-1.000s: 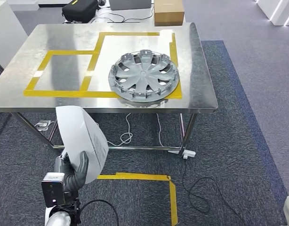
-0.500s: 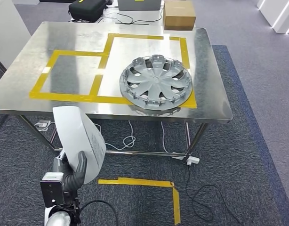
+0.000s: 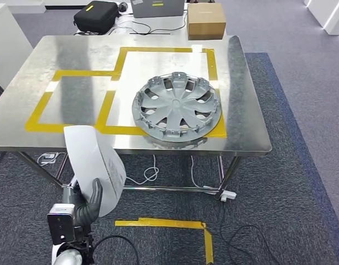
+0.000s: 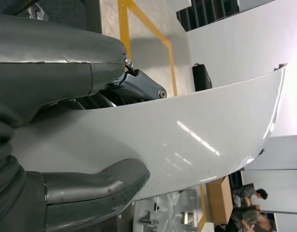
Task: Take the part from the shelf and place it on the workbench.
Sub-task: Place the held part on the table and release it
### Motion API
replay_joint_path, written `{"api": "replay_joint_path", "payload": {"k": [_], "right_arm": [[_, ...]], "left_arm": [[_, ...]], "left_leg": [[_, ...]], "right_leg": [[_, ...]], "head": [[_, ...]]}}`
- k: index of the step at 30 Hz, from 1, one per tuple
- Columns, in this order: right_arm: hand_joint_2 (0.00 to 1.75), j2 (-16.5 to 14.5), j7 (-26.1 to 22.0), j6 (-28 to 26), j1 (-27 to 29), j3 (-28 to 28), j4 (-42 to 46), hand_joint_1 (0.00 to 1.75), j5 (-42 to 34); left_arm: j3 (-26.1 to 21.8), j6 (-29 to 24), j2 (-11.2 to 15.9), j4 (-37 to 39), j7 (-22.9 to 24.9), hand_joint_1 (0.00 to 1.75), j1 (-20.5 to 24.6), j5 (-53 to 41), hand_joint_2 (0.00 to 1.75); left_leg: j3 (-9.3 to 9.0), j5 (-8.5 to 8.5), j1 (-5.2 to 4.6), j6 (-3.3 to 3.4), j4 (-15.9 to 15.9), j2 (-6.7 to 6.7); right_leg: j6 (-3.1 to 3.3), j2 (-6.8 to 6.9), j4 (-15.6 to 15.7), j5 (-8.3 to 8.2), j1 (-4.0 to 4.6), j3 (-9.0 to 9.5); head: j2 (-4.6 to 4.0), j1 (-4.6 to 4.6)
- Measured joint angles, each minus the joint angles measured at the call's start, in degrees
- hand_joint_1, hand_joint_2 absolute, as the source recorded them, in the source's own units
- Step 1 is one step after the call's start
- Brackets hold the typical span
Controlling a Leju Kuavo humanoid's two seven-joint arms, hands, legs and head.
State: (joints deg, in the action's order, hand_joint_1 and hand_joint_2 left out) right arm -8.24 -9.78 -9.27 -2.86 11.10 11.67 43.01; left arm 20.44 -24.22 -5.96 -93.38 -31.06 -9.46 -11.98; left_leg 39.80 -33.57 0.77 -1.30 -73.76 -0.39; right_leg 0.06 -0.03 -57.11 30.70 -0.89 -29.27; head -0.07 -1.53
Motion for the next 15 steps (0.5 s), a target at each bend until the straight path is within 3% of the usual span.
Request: {"api": "replay_joint_path", "payload": {"k": [2, 3, 5, 8, 9, 10, 13, 14, 15], "right_arm": [[0.00, 0.0, 0.0, 0.0, 0.1, 0.0, 0.0, 0.00, 0.0], [0.00, -0.1, 0.0, 0.0, 0.0, 0.0, 0.0, 0.00, 0.0], [0.00, -0.1, 0.0, 0.0, -0.2, 0.0, -0.1, 0.00, 0.0], [0.00, -0.1, 0.0, 0.0, -0.3, 0.0, -0.1, 0.00, 0.0], [0.00, -0.1, 0.0, 0.0, -0.4, 0.0, -0.1, 0.00, 0.0], [0.00, -0.1, -0.1, 0.0, -0.5, 0.0, -0.1, 0.00, 0.0], [0.00, -0.1, 0.0, 0.2, -0.6, 0.0, -0.1, 0.00, 0.0], [0.00, -0.1, 0.0, 0.2, -0.4, 0.0, -0.1, 0.00, 0.0], [0.00, -0.1, 0.0, 0.2, -0.3, 0.0, -0.1, 0.00, 0.0]], "left_arm": [[0.0, 0.0, 0.1, 0.0, 0.0, 1.75, 0.0, 0.0, 1.75], [0.0, 0.0, 0.1, 0.0, 0.0, 1.75, -0.1, 0.0, 1.75], [0.0, 0.0, 0.2, 0.1, 0.0, 1.75, -0.1, 0.0, 1.75], [0.0, -0.1, 0.1, 0.1, 0.0, 1.75, -0.2, 0.0, 1.75], [-0.1, -0.1, 0.1, 0.1, 0.0, 1.75, -0.2, 0.0, 1.75], [-0.1, -0.1, 0.1, 0.1, 0.0, 1.75, -0.1, 0.0, 1.75], [-0.1, -0.1, 0.0, 0.1, 0.0, 1.75, 0.0, 0.0, 1.75], [-0.1, -0.1, 0.0, 0.1, 0.0, 1.75, -0.1, 0.0, 1.75], [-0.1, -0.1, 0.0, 0.1, 0.0, 1.75, -0.1, 0.0, 1.75]], "left_leg": [[-1.26, 5.53, 0.10, -0.01, 5.9, 0.08], [-2.29, 7.40, -0.03, 0.11, 9.0, 0.14], [-3.83, 7.56, -0.36, 0.92, 12.7, 0.22], [-5.31, 6.01, -0.38, 2.44, 14.4, 0.01], [-6.00, 5.74, -0.28, 2.85, 14.8, -0.04], [-6.68, 5.42, -0.19, 3.17, 15.0, -0.08], [-8.34, 3.87, -0.25, 3.64, 15.1, -0.10], [-9.11, 3.20, -0.28, 3.66, 15.1, -0.19], [-10.09, 2.44, -0.30, 3.64, 15.1, -0.30]], "right_leg": [[-0.51, -0.11, 0.0, 1.37, -0.20, 1.62], [-0.89, -0.16, 0.1, 2.05, -0.19, 2.14], [-1.62, -0.10, 0.4, 2.89, -0.13, 2.59], [-2.61, 0.08, 0.6, 2.98, -0.14, 3.84], [-2.82, 0.09, -0.7, 3.08, -0.17, 3.35], [-2.93, 0.09, -3.3, 3.48, -0.19, 1.77], [-2.98, 0.09, -14.1, 6.90, -0.17, -6.59], [-2.91, 0.08, -15.6, 8.01, -0.14, -8.72], [-2.77, 0.08, -15.2, 8.10, -0.08, -9.98]], "head": [[0.00, -0.01], [-0.01, -0.03], [-0.02, 0.05], [-0.02, 0.32], [-0.01, 0.40], [-0.01, 0.49], [-0.01, 0.57], [-0.01, 0.57], [-0.01, 0.59]]}}
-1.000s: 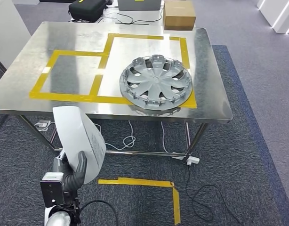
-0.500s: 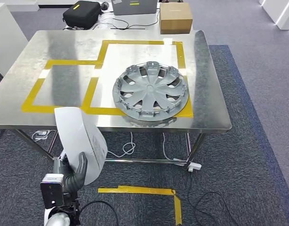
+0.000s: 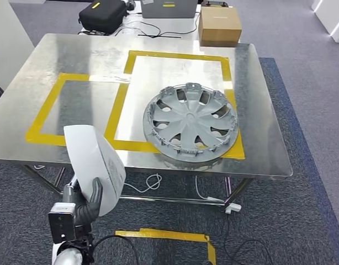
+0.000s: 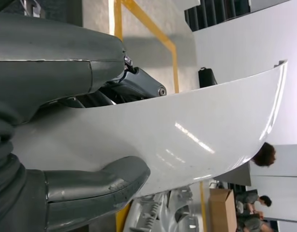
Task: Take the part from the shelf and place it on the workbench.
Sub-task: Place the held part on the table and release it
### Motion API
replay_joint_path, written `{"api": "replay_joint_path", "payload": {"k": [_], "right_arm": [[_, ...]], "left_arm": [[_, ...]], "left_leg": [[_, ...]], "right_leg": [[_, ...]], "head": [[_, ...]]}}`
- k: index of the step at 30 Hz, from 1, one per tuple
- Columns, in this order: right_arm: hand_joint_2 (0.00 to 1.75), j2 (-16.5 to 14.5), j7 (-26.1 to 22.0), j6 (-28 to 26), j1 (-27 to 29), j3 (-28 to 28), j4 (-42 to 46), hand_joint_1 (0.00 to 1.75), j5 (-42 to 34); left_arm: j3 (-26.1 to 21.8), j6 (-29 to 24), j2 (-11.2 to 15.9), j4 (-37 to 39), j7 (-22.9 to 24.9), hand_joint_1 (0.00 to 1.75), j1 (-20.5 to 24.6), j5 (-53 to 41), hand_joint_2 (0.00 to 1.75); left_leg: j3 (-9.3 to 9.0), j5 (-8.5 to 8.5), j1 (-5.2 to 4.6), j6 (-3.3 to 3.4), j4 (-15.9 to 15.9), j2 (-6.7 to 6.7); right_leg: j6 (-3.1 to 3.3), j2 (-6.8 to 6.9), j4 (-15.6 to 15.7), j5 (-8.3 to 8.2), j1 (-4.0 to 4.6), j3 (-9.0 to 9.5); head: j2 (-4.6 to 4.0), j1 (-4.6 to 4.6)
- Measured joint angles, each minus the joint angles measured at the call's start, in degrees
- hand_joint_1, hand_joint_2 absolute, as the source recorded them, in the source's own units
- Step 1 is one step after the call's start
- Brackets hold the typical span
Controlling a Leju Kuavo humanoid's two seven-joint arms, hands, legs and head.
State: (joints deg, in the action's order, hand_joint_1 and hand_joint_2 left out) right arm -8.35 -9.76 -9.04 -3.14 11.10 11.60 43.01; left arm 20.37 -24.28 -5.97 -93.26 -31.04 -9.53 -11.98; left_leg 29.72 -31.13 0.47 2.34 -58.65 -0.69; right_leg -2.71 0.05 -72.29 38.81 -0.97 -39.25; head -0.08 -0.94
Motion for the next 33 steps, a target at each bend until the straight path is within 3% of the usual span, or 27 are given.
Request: {"api": "replay_joint_path", "payload": {"k": [1, 3, 5, 8, 10, 11, 13, 14, 15, 16, 19, 20, 22, 24, 25, 28, 29, 30, 33], "right_arm": [[0.00, 0.0, 0.0, 0.0, 0.2, 0.0, 0.0, 0.00, 0.0], [0.00, 0.0, 0.0, 0.0, 0.4, 0.0, -0.1, 0.00, 0.0], [0.00, 0.0, 0.0, 0.0, 0.5, 0.0, -0.2, 0.00, 0.0], [0.00, 0.0, 0.0, 0.0, 0.2, 0.0, -0.2, 0.00, 0.0], [0.00, 0.0, 0.0, 0.0, 0.1, 0.0, -0.2, 0.00, 0.0], [0.00, 0.0, 0.0, 0.0, 0.1, 0.0, -0.2, 0.00, 0.0], [0.00, 0.0, 0.0, 0.0, 0.1, 0.0, -0.2, 0.00, 0.0], [0.00, 0.0, 0.0, 0.0, 0.2, 0.0, -0.2, 0.00, 0.0], [0.00, 0.0, 0.0, 0.0, 0.2, 0.0, -0.2, 0.00, 0.0], [0.00, 0.0, 0.0, 0.0, 0.2, 0.0, -0.2, 0.00, 0.0], [0.00, -0.1, 0.0, 0.1, 0.1, 0.0, -0.2, 0.00, 0.0], [0.00, -0.1, 0.0, 0.1, 0.1, 0.0, -0.2, 0.00, 0.0], [0.00, -0.1, 0.0, 0.2, -0.1, 0.1, -0.2, 0.00, 0.1], [0.00, -0.1, 0.0, 0.5, -0.4, 0.1, -0.2, 0.00, 0.3], [0.00, -0.1, 0.0, 0.6, -0.5, 0.1, -0.2, 0.00, 0.4], [0.00, -0.1, 0.1, 1.1, -0.8, 0.1, -0.2, 0.00, 0.6], [0.00, -0.1, 0.1, 1.3, -0.8, 0.1, -0.2, 0.00, 0.9], [0.00, -0.1, 0.1, 1.6, -0.8, 0.0, -0.2, 0.00, 1.4], [0.00, -0.1, 0.6, 3.7, -1.7, -0.7, -0.2, 0.00, 3.6]], "left_arm": [[0.0, 0.0, 0.0, 0.0, 0.0, 1.75, 0.0, 0.0, 1.75], [0.0, 0.0, -0.1, 0.0, 0.0, 1.75, 0.0, 0.0, 1.75], [0.0, 0.0, -0.1, 0.1, 0.0, 1.75, 0.0, 0.0, 1.75], [0.0, 0.0, -0.1, 0.2, 0.0, 1.75, 0.1, 0.0, 1.75], [0.0, 0.0, -0.1, 0.2, 0.0, 1.75, 0.3, 0.0, 1.75], [0.0, 0.0, -0.1, 0.2, 0.0, 1.75, 0.3, 0.0, 1.75], [0.0, 0.0, 0.0, 0.2, 0.0, 1.75, 0.4, 0.0, 1.75], [0.0, 0.0, 0.0, 0.2, 0.0, 1.75, 0.3, 0.0, 1.75], [0.0, 0.0, 0.0, 0.2, 0.0, 1.75, 0.3, 0.0, 1.75], [0.0, 0.0, 0.1, 0.2, 0.0, 1.75, 0.3, 0.0, 1.75], [0.0, 0.0, 0.2, 0.2, 0.0, 1.75, 0.3, 0.0, 1.75], [0.0, 0.0, 0.2, 0.2, 0.0, 1.75, 0.2, 0.0, 1.75], [0.0, 0.0, 0.2, 0.3, -0.2, 1.75, 0.3, -0.2, 1.75], [0.1, -0.9, 0.1, 0.3, -0.8, 1.75, 0.6, -2.0, 1.75], [0.1, -1.7, 0.2, 0.3, -1.1, 1.75, 0.9, -3.6, 1.75], [0.1, -3.3, 0.4, 0.5, -1.3, 1.75, 1.9, -7.5, 1.75], [0.1, -4.0, 0.5, 0.6, -1.5, 1.75, 2.1, -8.4, 1.75], [0.2, -5.3, 0.7, 0.9, -2.0, 1.75, 2.5, -9.9, 1.75], [0.2, -12.1, 2.4, 2.2, -2.6, 1.75, 7.7, -25.3, 1.75]], "left_leg": [[-1.13, -0.83, -0.02, -0.05, 0.0, -0.09], [-3.22, -2.63, -0.06, -0.34, 0.1, -0.15], [-4.55, -3.94, -0.14, -0.97, 0.3, -0.23], [-4.47, -2.82, -0.20, -2.13, -1.4, -0.21], [-0.93, -1.17, -0.17, -2.76, -7.5, -0.05], [1.51, -1.54, -0.09, -3.00, -11.0, 0.03], [5.76, -5.19, 0.04, -3.35, -15.3, 0.09], [7.07, -7.06, 0.07, -3.43, -15.6, 0.12], [7.78, -7.69, 0.07, -3.41, -14.5, 0.15], [7.98, -6.66, 0.05, -3.30, -12.4, 0.16], [7.84, 2.53, -0.29, -2.44, -4.2, 0.23], [7.82, 4.62, -0.42, -2.11, -2.9, 0.24], [7.36, 5.36, -0.46, -1.54, -2.1, 0.19], [6.37, 5.45, -0.20, -0.98, -1.3, 0.19], [5.94, 5.37, -0.05, -0.72, -0.9, 0.20], [5.27, 4.59, 0.09, -0.29, -0.6, 0.22], [4.93, 4.20, 0.10, -0.29, -0.6, 0.19], [4.45, 3.77, 0.13, -0.38, -0.6, 0.16], [2.99, 2.60, 0.26, -1.00, -0.7, -0.05]], "right_leg": [[0.22, 0.00, 2.1, -1.39, 0.09, -0.46], [0.83, 0.00, 8.1, -8.03, 0.45, -0.51], [1.38, -0.06, 11.3, -12.65, 0.83, 0.04], [2.26, -0.18, 12.3, -12.50, 0.77, 1.68], [2.87, -0.21, 13.4, -11.94, 0.44, 3.53], [3.08, -0.22, 13.9, -11.47, 0.39, 4.50], [3.24, -0.32, 14.3, -10.24, 0.35, 6.31], [3.24, -0.43, 14.3, -9.50, 0.34, 7.29], [3.21, -0.55, 14.3, -8.73, 0.35, 8.34], [3.12, -0.67, 14.3, -7.94, 0.36, 9.43], [2.48, -0.83, 14.3, -5.68, 0.54, 11.71], [2.19, -0.85, 14.4, -5.12, 0.63, 12.15], [1.54, -0.87, 14.2, -4.86, 0.76, 12.98], [1.04, -0.75, 12.4, -4.88, 0.75, 12.30], [0.85, -0.68, 10.1, -4.35, 0.72, 10.83], [0.20, -0.56, 0.7, -0.36, 0.49, 3.90], [0.05, -0.55, -0.7, 0.34, 0.40, 2.16], [-0.04, -0.54, -0.3, -0.31, 0.34, 1.25], [-0.10, -0.33, 8.7, -8.19, 0.24, 2.19]], "head": [[0.00, 0.03], [-0.01, 0.04], [-0.01, 0.10], [-0.01, 0.14], [-0.01, 0.03], [-0.01, -0.01], [-0.01, -0.02], [-0.01, -0.03], [-0.01, -0.02], [-0.01, -0.03], [-0.01, -0.06], [-0.01, -0.06], [-0.01, -0.03], [-0.01, 0.10], [-0.01, 0.17], [-0.01, 0.31], [-0.01, 0.31], [-0.01, 0.31], [-0.01, 0.33]]}}
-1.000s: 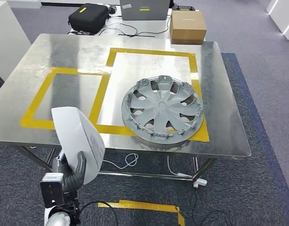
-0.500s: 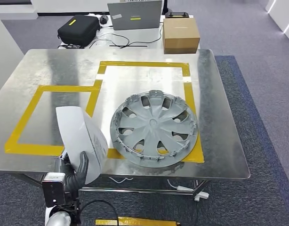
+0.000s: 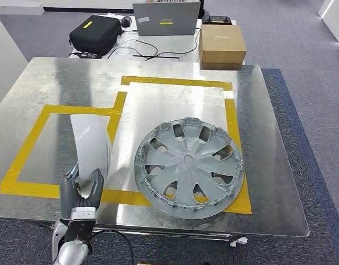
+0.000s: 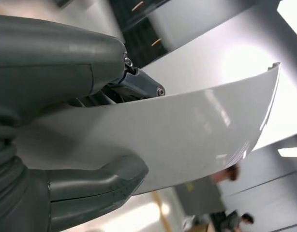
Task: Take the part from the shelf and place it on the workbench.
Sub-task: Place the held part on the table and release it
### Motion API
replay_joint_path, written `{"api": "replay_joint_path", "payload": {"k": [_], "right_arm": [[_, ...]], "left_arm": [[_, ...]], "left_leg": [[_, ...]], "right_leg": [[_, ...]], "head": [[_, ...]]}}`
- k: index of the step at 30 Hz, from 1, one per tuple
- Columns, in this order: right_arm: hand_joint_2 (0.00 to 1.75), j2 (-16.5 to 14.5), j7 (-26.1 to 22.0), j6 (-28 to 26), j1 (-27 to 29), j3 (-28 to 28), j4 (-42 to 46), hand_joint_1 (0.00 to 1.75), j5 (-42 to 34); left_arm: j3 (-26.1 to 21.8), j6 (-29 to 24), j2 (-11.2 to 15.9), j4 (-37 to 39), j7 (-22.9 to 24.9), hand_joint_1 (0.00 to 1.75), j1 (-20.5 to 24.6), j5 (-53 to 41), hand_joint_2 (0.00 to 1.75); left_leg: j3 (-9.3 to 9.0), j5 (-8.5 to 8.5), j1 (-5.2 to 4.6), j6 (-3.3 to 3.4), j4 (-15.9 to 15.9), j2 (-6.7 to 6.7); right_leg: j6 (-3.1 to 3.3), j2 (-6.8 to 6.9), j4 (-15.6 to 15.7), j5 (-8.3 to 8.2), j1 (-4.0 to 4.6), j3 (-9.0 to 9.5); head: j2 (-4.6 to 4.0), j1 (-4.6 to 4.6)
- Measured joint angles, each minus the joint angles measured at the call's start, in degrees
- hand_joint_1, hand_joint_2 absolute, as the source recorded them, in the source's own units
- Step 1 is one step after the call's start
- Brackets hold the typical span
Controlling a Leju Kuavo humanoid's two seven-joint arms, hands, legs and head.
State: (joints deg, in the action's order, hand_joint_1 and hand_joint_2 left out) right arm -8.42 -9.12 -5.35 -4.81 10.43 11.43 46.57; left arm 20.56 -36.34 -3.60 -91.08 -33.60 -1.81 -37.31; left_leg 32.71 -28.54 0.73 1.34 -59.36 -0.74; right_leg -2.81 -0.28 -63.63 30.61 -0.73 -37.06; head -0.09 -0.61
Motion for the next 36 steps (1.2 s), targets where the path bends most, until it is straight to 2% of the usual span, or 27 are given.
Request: {"api": "replay_joint_path", "payload": {"k": [1, 2, 4, 6, 8, 10, 11, 12, 13, 15, 16, 17, 18, 20, 22, 25, 26, 27, 28, 29, 30, 32, 35, 36], "right_arm": [[0.00, 0.0, 0.4, 0.9, -0.8, -0.4, 0.0, 0.00, 0.6], [0.00, 0.0, 0.8, 1.6, -1.6, -0.8, 0.1, 0.00, 1.0], [0.00, -0.1, 1.4, 2.7, -3.1, -1.5, 0.5, 0.00, 1.5], [0.00, -0.1, 1.6, 3.1, -3.8, -2.0, 0.8, 0.00, 1.7], [0.00, -0.2, 1.7, 3.3, -4.2, -2.3, 1.0, 0.00, 1.7], [0.00, -0.2, 1.7, 3.3, -4.2, -2.6, 1.1, 0.00, 1.8], [0.00, -0.2, 1.5, 3.1, -4.0, -2.8, 1.1, 0.00, 1.9], [0.00, -0.2, 1.3, 2.9, -3.7, -3.0, 1.1, 0.00, 1.9], [0.00, -0.2, 1.0, 2.7, -3.4, -3.1, 1.1, 0.00, 1.9], [0.00, -0.2, 0.5, 2.5, -2.9, -3.4, 1.1, 0.00, 1.9], [0.00, -0.3, 0.3, 2.4, -2.8, -3.6, 1.1, 0.00, 1.8], [0.00, -0.3, 0.2, 2.5, -2.8, -3.8, 1.1, 0.00, 1.8], [0.00, -0.4, 0.2, 2.5, -2.8, -3.9, 1.1, 0.00, 1.7], [0.00, -0.4, 0.1, 2.5, -2.7, -4.2, 1.1, 0.00, 1.5], [0.00, -0.4, 0.0, 2.1, -2.6, -4.3, 1.1, 0.00, 1.1], [0.00, -0.4, 0.0, 1.6, -2.5, -4.4, 1.1, 0.00, 0.5], [0.00, -0.4, 0.0, 1.5, -2.4, -4.4, 1.1, 0.00, 0.3], [0.00, -0.4, 0.0, 1.5, -2.2, -4.4, 1.1, 0.00, 0.1], [0.00, -0.4, -0.1, 1.5, -2.1, -4.4, 1.1, 0.00, -0.1], [0.00, -0.4, -0.2, 1.5, -2.0, -4.4, 1.1, 0.00, -0.2], [0.00, -0.4, -0.3, 1.4, -2.0, -4.4, 1.1, 0.00, -0.3], [0.00, -0.4, -0.4, 1.3, -2.0, -4.4, 1.1, 0.00, -0.4], [0.00, -0.4, -0.4, 1.3, -1.9, -4.4, 1.1, 0.00, -0.4], [0.00, -0.4, -0.3, 1.3, -1.8, -4.4, 1.1, 0.00, -0.4]], "left_arm": [[-0.2, -1.7, 0.9, 0.7, 0.7, 1.75, 3.3, -8.3, 1.75], [-0.7, -2.7, 1.8, 1.5, 1.5, 1.75, 6.8, -16.7, 1.75], [-2.1, -3.3, 4.0, 3.1, 3.3, 1.75, 12.8, -29.9, 1.75], [-4.1, -3.4, 6.4, 4.7, 5.3, 1.75, 17.1, -37.9, 1.75], [-6.1, -3.4, 9.4, 6.5, 7.7, 1.75, 20.3, -43.0, 1.75], [-7.3, -3.5, 13.1, 8.3, 11.5, 1.75, 22.0, -47.7, 1.75], [-7.4, -3.5, 15.3, 9.0, 13.9, 1.75, 22.3, -49.6, 1.75], [-7.3, -3.5, 17.6, 9.4, 16.2, 1.75, 22.3, -50.9, 1.75], [-7.2, -3.5, 19.9, 9.6, 18.3, 1.75, 22.4, -51.6, 1.75], [-6.4, -3.5, 24.2, 9.9, 22.7, 1.75, 22.6, -52.1, 1.75], [-5.3, -3.5, 26.7, 10.4, 25.6, 1.75, 23.0, -52.2, 1.75], [-3.7, -3.5, 29.2, 11.1, 28.3, 1.75, 23.7, -52.3, 1.75], [-2.0, -3.5, 31.9, 12.1, 30.5, 1.75, 24.4, -52.3, 1.75], [0.7, -3.5, 36.0, 14.6, 31.7, 1.75, 25.5, -51.9, 1.75], [1.8, -3.5, 38.2, 17.4, 29.4, 1.75, 25.9, -50.9, 1.75], [2.4, -2.3, 39.2, 23.7, 23.8, 1.75, 27.1, -47.1, 1.75], [2.4, -1.3, 39.2, 26.3, 21.8, 1.75, 27.5, -44.9, 1.75], [2.2, -0.1, 39.1, 29.1, 19.9, 1.75, 28.0, -42.4, 1.75], [2.0, 0.9, 39.0, 31.8, 18.2, 1.75, 28.2, -39.9, 1.75], [1.6, 1.4, 38.9, 34.2, 16.8, 1.75, 28.3, -37.2, 1.75], [1.1, 1.6, 38.7, 36.2, 15.7, 1.75, 28.3, -34.9, 1.75], [-0.1, 0.8, 38.3, 39.2, 14.1, 1.75, 28.1, -31.7, 1.75], [-1.9, -1.4, 37.7, 42.0, 12.1, 0.44, 26.7, -29.2, 1.75], [-2.4, -1.9, 37.4, 42.5, 11.5, 0.00, 26.0, -28.7, 1.31]], "left_leg": [[-0.11, -0.24, -0.04, -0.32, -0.1, -0.15], [-0.10, -0.38, -0.11, -0.66, -0.1, -0.28], [-0.13, -0.43, -0.26, -1.36, -0.1, -0.35], [0.05, -0.83, -0.24, -1.96, -1.1, -0.10], [2.38, -2.75, -0.18, -2.48, -5.8, 0.15], [6.31, -5.35, -0.18, -2.78, -12.7, 0.21], [7.71, -5.74, -0.20, -2.75, -14.6, 0.21], [8.27, -5.06, -0.24, -2.57, -14.7, 0.21], [7.81, -3.23, -0.37, -2.18, -12.6, 0.21], [5.42, 1.25, -0.93, -0.84, -5.7, 0.33], [4.38, 2.45, -1.23, -0.22, -2.5, 0.42], [3.79, 2.97, -1.46, 0.18, -0.8, 0.53], [3.57, 2.77, -1.61, 0.38, -0.1, 0.58], [2.92, 3.24, -1.55, 0.30, 1.0, 0.61], [2.08, 3.69, -1.10, 0.17, 2.3, 0.70], [1.74, 3.77, -0.65, 0.08, 2.7, 0.78], [1.72, 3.69, -0.55, 0.00, 2.7, 0.80], [1.68, 3.60, -0.43, -0.13, 2.7, 0.80], [1.60, 3.47, -0.28, -0.34, 2.6, 0.81], [1.51, 3.28, -0.14, -0.63, 2.5, 0.80], [1.45, 3.09, -0.04, -0.94, 2.3, 0.80], [1.61, 2.75, -0.13, -1.54, 1.8, 0.80], [1.77, 2.73, -0.16, -2.11, 1.5, 0.78], [1.77, 2.55, -0.06, -2.32, 1.4, 0.79]], "right_leg": [[0.31, 0.12, 2.4, -1.61, 0.05, 0.51], [0.75, 0.17, 3.6, -2.54, 0.11, 0.75], [1.94, 0.11, 3.9, -2.80, 0.18, 1.08], [2.63, -0.07, 4.1, -3.29, 0.02, 1.55], [3.10, -0.21, 4.4, -3.26, -0.06, 2.07], [3.52, -0.36, 4.4, -3.00, 0.11, 2.32], [3.71, -0.47, 4.4, -2.86, 0.27, 2.43], [3.90, -0.59, 4.4, -2.72, 0.46, 2.58], [4.04, -0.69, 4.4, -2.56, 0.71, 2.79], [4.22, -0.81, 4.5, -2.27, 1.16, 3.21], [4.21, -0.80, 4.5, -2.18, 1.28, 3.24], [4.13, -0.78, 4.6, -2.13, 1.29, 3.14], [3.94, -0.74, 4.7, -2.09, 1.25, 3.06], [3.43, -0.64, 4.7, -1.81, 1.17, 3.05], [2.81, -0.52, 2.8, -0.23, 1.20, 2.19], [1.87, -0.30, -6.7, 4.08, 0.73, -2.81], [1.61, -0.23, -9.0, 4.42, 0.57, -4.15], [1.38, -0.18, -9.1, 3.70, 0.42, -4.52], [1.19, -0.14, -7.2, 2.01, 0.28, -3.81], [1.01, -0.09, -3.6, -0.18, 0.13, -2.18], [0.89, -0.09, 0.0, -1.72, 0.01, -0.46], [1.07, -0.20, 4.5, -2.93, 0.00, 2.05], [2.23, -0.41, 5.0, -2.70, 0.22, 2.47], [2.58, -0.41, 5.1, -2.73, 0.20, 2.55]], "head": [[0.00, 0.04], [0.00, 0.04], [0.00, 0.07], [0.00, 0.02], [0.00, -0.03], [0.00, -0.02], [0.00, -0.04], [0.00, -0.04], [0.00, -0.04], [0.00, 0.09], [0.00, 0.15], [0.00, 0.24], [0.00, 0.28], [0.00, 0.17], [0.00, 0.26], [0.00, 0.48], [0.00, 0.46], [0.00, 0.47], [0.00, 0.47], [0.00, 0.48], [0.00, 0.48], [0.00, 0.45], [0.00, 0.37], [0.00, 0.39]]}}
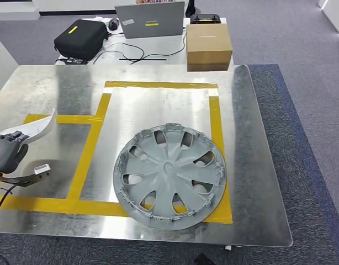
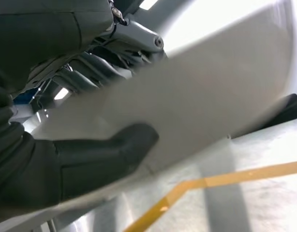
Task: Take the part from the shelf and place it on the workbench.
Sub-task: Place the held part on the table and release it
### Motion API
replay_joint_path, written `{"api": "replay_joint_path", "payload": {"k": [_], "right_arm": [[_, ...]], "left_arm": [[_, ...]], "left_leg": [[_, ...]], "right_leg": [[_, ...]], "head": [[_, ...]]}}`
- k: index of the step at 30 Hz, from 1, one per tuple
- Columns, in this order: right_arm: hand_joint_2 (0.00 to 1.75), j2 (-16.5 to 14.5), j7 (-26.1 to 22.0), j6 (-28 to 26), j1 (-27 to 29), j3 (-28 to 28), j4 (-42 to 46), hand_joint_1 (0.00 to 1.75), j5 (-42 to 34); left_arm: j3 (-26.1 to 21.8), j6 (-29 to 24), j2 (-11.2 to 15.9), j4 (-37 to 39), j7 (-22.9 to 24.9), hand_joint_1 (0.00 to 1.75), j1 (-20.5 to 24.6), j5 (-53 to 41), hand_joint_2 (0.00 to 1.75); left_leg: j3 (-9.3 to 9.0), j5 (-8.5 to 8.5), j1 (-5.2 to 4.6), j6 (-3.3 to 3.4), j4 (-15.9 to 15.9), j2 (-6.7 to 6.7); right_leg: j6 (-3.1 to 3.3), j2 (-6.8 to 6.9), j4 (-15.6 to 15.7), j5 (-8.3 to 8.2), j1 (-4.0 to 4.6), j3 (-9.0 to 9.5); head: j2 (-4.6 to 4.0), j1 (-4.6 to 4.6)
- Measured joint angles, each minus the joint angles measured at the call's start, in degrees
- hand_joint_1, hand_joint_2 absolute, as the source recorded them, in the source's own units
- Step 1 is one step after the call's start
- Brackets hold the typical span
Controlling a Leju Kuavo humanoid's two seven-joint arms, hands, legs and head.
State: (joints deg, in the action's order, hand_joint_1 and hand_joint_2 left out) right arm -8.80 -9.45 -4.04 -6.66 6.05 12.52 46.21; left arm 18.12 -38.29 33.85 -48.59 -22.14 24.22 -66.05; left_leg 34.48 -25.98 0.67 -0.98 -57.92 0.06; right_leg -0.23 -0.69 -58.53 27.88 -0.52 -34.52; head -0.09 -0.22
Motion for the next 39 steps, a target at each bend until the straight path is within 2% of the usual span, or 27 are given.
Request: {"api": "replay_joint_path", "payload": {"k": [2, 3, 5, 6, 7, 8, 10, 11, 13, 16, 18, 20, 21, 22, 23, 25, 26, 28, 30, 31, 32, 33, 35, 36, 37, 38, 39], "right_arm": [[0.00, 0.0, 0.0, 0.0, -0.1, 0.0, 0.0, 0.00, 0.0], [0.00, 0.0, 0.0, 0.0, -0.1, 0.0, 0.0, 0.00, 0.0], [0.00, 0.0, 0.0, 0.0, -0.2, 0.0, 0.0, 0.00, 0.0], [0.00, 0.0, 0.1, -0.1, -0.2, 0.0, 0.0, 0.00, 0.0], [0.00, 0.0, 0.1, -0.1, -0.1, 0.0, 0.0, 0.00, 0.0], [0.00, 0.0, 0.2, -0.1, -0.1, 0.0, 0.0, 0.00, 0.0], [0.00, 0.0, 0.2, -0.2, -0.2, 0.0, 0.0, 0.00, 0.0], [0.00, 0.0, 0.2, -0.2, -0.2, 0.0, 0.0, 0.00, 0.0], [0.00, 0.0, 0.2, -0.2, -0.2, 0.0, 0.0, 0.00, 0.0], [0.00, 0.0, 0.2, -0.2, -0.2, 0.0, 0.0, 0.00, 0.0], [0.00, 0.1, 0.2, -0.2, -0.2, 0.0, 0.0, 0.00, 0.0], [0.00, 0.1, 0.2, -0.1, -0.2, 0.0, 0.0, 0.00, 0.0], [0.00, 0.1, 0.3, 0.0, -0.1, 0.0, 0.0, 0.00, 0.0], [0.00, 0.1, 0.3, 0.1, -0.1, 0.0, 0.0, 0.00, 0.0], [0.00, 0.2, 0.3, 0.2, -0.1, 0.0, 0.0, 0.00, 0.0], [0.00, 0.3, 0.3, 0.2, -0.2, 0.0, 0.0, 0.00, 0.0], [0.00, 0.3, 0.3, 0.2, -0.3, 0.0, 0.0, 0.00, 0.0], [0.00, 0.3, 0.3, 0.2, -0.3, 0.0, 0.0, 0.00, -0.1], [0.00, 0.4, 0.3, 0.2, -0.1, 0.0, 0.0, 0.00, -0.2], [0.00, 0.4, 0.4, 0.2, 0.0, 0.0, 0.0, 0.00, -0.2], [0.00, 0.4, 0.4, 0.2, 0.0, 0.0, 0.0, 0.00, -0.2], [0.00, 0.4, 0.4, 0.2, 0.0, 0.0, 0.0, 0.00, -0.1], [0.00, 0.4, 0.4, 0.2, 0.0, 0.0, 0.0, 0.00, -0.1], [0.00, 0.4, 0.5, 0.2, 0.0, 0.0, 0.0, 0.00, 0.0], [0.00, 0.4, 0.5, 0.2, 0.0, 0.0, 0.0, 0.00, 0.0], [0.00, 0.4, 0.5, 0.2, 0.1, 0.0, 0.0, 0.00, 0.0], [0.00, 0.5, 0.6, 0.2, 0.1, 0.0, 0.0, 0.00, 0.0]], "left_arm": [[-1.0, -0.7, -0.7, 0.4, -0.6, 0.00, -1.0, 0.5, 0.44], [-1.5, -0.9, -1.1, 0.4, -0.7, 0.00, -1.3, 0.6, 0.00], [-2.4, -1.3, -2.2, 0.3, -0.7, 0.00, -2.0, 0.8, 0.00], [-2.7, -1.4, -2.8, 0.1, -0.8, 0.00, -2.4, 1.1, 0.00], [-3.1, -1.4, -3.4, -0.1, -1.0, 0.00, -2.8, 1.5, 0.00], [-3.4, -1.4, -3.9, -0.5, -1.2, 0.00, -3.1, 2.0, 0.00], [-4.2, -1.5, -4.7, -1.3, -1.5, 0.00, -3.3, 2.5, 0.00], [-4.5, -1.5, -4.9, -1.6, -1.6, 0.00, -3.2, 2.6, 0.00], [-4.9, -1.6, -5.4, -2.0, -1.6, 0.00, -3.2, 2.8, 0.00], [-5.3, -1.7, -5.9, -2.6, -1.7, 0.00, -3.4, 2.9, 0.00], [-5.5, -1.7, -6.1, -3.0, -2.0, 0.00, -3.4, 3.1, 0.00], [-5.8, -1.7, -6.6, -3.3, -2.7, 0.00, -3.6, 4.0, 0.00], [-5.9, -1.5, -6.9, -3.5, -3.0, 0.00, -3.8, 4.4, 0.00], [-6.0, -1.3, -7.2, -3.7, -3.3, 0.00, -4.0, 4.8, 0.00], [-6.0, -1.0, -7.5, -4.0, -3.5, 0.00, -4.1, 5.0, 0.00], [-6.2, -0.8, -7.8, -4.8, -3.7, 0.00, -4.5, 5.4, 0.00], [-6.4, -0.7, -8.0, -5.4, -3.9, 0.00, -4.6, 5.9, 0.00], [-6.9, -0.6, -8.2, -6.8, -4.4, 0.00, -5.2, 7.3, 0.00], [-7.4, -0.1, -8.5, -8.8, -5.0, 0.00, -6.2, 8.5, 0.00], [-7.6, 0.2, -8.7, -9.9, -5.2, 0.00, -6.8, 8.8, 0.00], [-7.8, 0.5, -8.8, -11.0, -5.4, 0.00, -7.3, 9.1, 0.00], [-8.0, 0.7, -8.9, -12.1, -5.5, 0.00, -7.6, 9.2, 0.00], [-8.1, 1.1, -9.2, -13.8, -5.6, 0.00, -8.3, 9.4, 0.00], [-8.2, 1.2, -9.3, -14.5, -5.6, 0.00, -8.7, 9.5, 0.00], [-8.2, 1.3, -9.4, -15.2, -5.6, 0.00, -9.1, 9.5, 0.00], [-8.2, 1.3, -9.4, -15.8, -5.7, 0.00, -9.4, 9.5, 0.00], [-8.3, 1.3, -9.4, -16.3, -5.7, 0.00, -9.5, 9.5, 0.00]], "left_leg": [[0.84, -1.60, 0.17, -0.45, -2.1, 0.00], [2.02, -3.15, 0.24, -0.66, -4.9, 0.01], [5.40, -6.42, 0.29, -0.91, -12.5, -0.01], [6.65, -7.09, 0.33, -0.95, -15.2, -0.01], [7.06, -6.71, 0.38, -0.93, -16.0, -0.01], [6.41, -5.29, 0.44, -0.85, -14.5, 0.00], [3.04, -1.53, 0.46, -0.56, -7.5, 0.00], [1.43, -0.50, 0.36, -0.40, -4.1, -0.02], [0.00, -0.39, 0.10, -0.11, -1.0, -0.08], [-0.10, -0.33, 0.17, 0.71, -0.4, -0.11], [-0.26, -0.06, 0.33, 1.45, -0.1, -0.02], [-0.16, 0.10, 0.19, 1.86, -0.2, 0.06], [-0.09, 0.19, 0.11, 1.95, -0.2, 0.10], [-0.02, 0.22, 0.04, 1.99, -0.2, 0.09], [0.03, 0.25, -0.02, 2.02, -0.3, 0.08], [0.08, 0.26, -0.10, 1.98, -0.4, 0.07], [0.20, 0.28, -0.24, 1.84, -0.6, 0.06], [0.56, 0.55, -0.38, 1.27, -0.9, 0.06], [0.87, 0.81, -0.30, 0.54, -1.0, 0.04], [1.05, 0.29, -0.22, 0.22, -1.3, 0.02], [1.45, -1.03, -0.16, -0.07, -2.5, 0.00], [2.16, -3.06, -0.06, -0.37, -4.8, -0.02], [4.05, -7.84, 0.13, -0.88, -11.7, -0.03], [4.56, -9.39, 0.24, -1.08, -14.6, -0.03], [4.25, -9.94, 0.36, -1.22, -15.7, -0.02], [2.90, -9.49, 0.48, -1.31, -14.7, -0.02], [0.50, -8.22, 0.59, -1.35, -11.4, -0.02]], "right_leg": [[0.75, 0.05, 0.2, -0.07, -0.13, 0.23], [1.03, 0.08, 0.2, -0.05, -0.15, 0.33], [1.37, 0.13, 0.2, 0.07, -0.09, 0.47], [1.42, 0.12, 0.2, 0.12, -0.07, 0.55], [1.44, 0.10, 0.2, 0.17, -0.06, 0.64], [1.41, 0.06, 0.2, 0.22, -0.06, 0.76], [1.17, -0.02, 0.2, 0.39, -0.02, 1.05], [0.94, -0.07, 0.1, 0.49, 0.07, 1.10], [0.35, -0.07, 0.1, 0.55, 0.22, 1.00], [-0.70, 0.09, -0.2, 1.09, 0.17, 0.57], [-1.15, 0.18, -4.2, 3.60, 0.15, -1.32], [-1.33, 0.21, -11.6, 7.21, 0.15, -4.65], [-1.38, 0.21, -14.5, 8.25, 0.16, -5.96], [-1.38, 0.21, -15.4, 8.17, 0.16, -6.35], [-1.29, 0.21, -14.0, 6.95, 0.17, -5.55], [-0.85, 0.20, -6.8, 3.29, 0.24, -1.68], [-0.63, 0.19, -3.2, 2.03, 0.27, 0.29], [-0.31, 0.12, 0.0, 1.24, 0.39, 2.01], [0.08, 0.10, 0.2, 0.72, 0.35, 1.91], [0.42, 0.16, 0.4, 0.34, 0.24, 1.76], [0.79, 0.25, 0.6, -0.09, 0.09, 1.56], [1.08, 0.36, 0.8, -0.53, -0.06, 1.27], [1.29, 0.50, 0.9, -1.23, -0.05, 0.44], [1.22, 0.54, 0.8, -1.60, -0.05, -0.06], [1.12, 0.56, 0.8, -2.02, -0.05, -0.61], [0.98, 0.56, 0.8, -2.45, -0.07, -1.17], [0.78, 0.56, 0.7, -2.88, -0.10, -1.69]], "head": [[0.00, -0.15], [0.00, -0.23], [0.00, -0.31], [0.00, -0.31], [0.00, -0.31], [0.00, -0.31], [0.00, -0.30], [0.00, -0.30], [0.00, -0.25], [0.00, -0.20], [0.00, -0.10], [0.00, -0.03], [0.00, -0.04], [0.00, -0.04], [0.00, -0.04], [0.00, -0.03], [0.00, -0.05], [0.00, -0.11], [0.00, -0.11], [0.00, -0.13], [0.00, -0.25], [0.00, -0.34], [0.00, -0.49], [0.00, -0.49], [0.00, -0.49], [0.00, -0.49], [0.00, -0.50]]}}
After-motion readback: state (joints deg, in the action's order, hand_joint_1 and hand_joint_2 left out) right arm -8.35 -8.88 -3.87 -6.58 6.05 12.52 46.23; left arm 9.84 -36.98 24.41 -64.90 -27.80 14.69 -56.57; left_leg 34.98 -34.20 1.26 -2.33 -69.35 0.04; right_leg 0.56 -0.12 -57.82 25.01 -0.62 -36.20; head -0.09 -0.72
